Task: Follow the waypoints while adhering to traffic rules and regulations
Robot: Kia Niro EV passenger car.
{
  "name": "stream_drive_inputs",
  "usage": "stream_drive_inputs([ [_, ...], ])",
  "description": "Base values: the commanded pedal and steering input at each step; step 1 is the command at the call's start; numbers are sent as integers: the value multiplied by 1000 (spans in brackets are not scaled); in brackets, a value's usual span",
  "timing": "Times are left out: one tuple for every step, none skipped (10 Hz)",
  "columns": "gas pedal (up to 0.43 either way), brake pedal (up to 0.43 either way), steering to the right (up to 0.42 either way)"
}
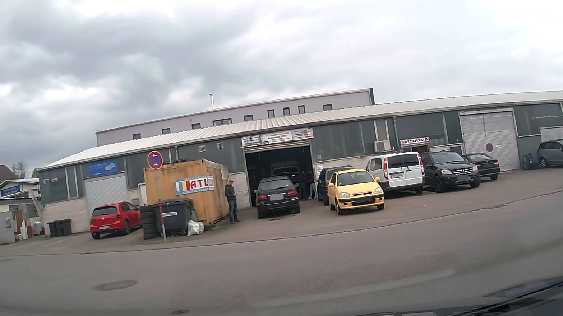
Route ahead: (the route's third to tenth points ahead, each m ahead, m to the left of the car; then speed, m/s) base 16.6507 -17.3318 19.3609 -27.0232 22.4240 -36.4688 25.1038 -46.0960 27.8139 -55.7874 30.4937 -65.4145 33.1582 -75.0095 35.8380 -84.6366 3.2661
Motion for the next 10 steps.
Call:
stream_drive_inputs([
  [47,0,320],
  [47,0,343],
  [67,0,362],
  [67,0,387],
  [67,0,412],
  [67,0,438],
  [67,0,465],
  [67,0,488],
  [79,0,503],
  [79,0,521],
])
